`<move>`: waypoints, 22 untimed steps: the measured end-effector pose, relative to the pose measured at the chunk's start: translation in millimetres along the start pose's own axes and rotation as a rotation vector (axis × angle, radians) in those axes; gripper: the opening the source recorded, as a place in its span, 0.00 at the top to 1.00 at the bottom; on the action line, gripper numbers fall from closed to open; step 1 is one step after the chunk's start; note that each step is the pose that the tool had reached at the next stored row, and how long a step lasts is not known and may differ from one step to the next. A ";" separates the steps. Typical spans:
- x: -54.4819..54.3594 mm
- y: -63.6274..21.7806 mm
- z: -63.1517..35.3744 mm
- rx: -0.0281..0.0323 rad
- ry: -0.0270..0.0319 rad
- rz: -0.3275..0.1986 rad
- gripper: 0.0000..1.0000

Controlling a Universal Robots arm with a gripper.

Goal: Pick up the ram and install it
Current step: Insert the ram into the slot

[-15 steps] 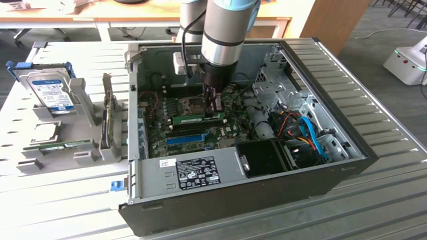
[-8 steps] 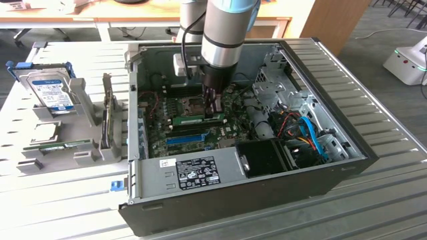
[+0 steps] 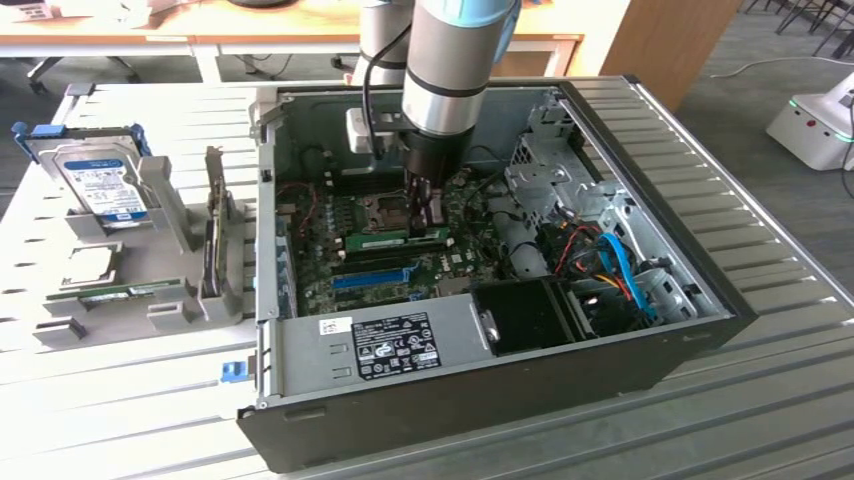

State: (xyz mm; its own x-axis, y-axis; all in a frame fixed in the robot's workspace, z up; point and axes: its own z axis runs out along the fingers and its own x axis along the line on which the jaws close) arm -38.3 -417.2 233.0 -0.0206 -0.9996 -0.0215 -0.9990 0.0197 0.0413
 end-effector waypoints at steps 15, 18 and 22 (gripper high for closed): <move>1.3 0.0 1.2 0.0004 0.0003 0.000 0.88; 1.2 0.0 1.5 0.0005 0.0001 0.000 0.88; 1.2 0.0 2.0 0.0005 0.0000 0.000 0.88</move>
State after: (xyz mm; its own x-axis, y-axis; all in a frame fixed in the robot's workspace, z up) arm -38.4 -418.4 230.9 -0.0203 -0.9996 -0.0215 -0.9990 0.0195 0.0408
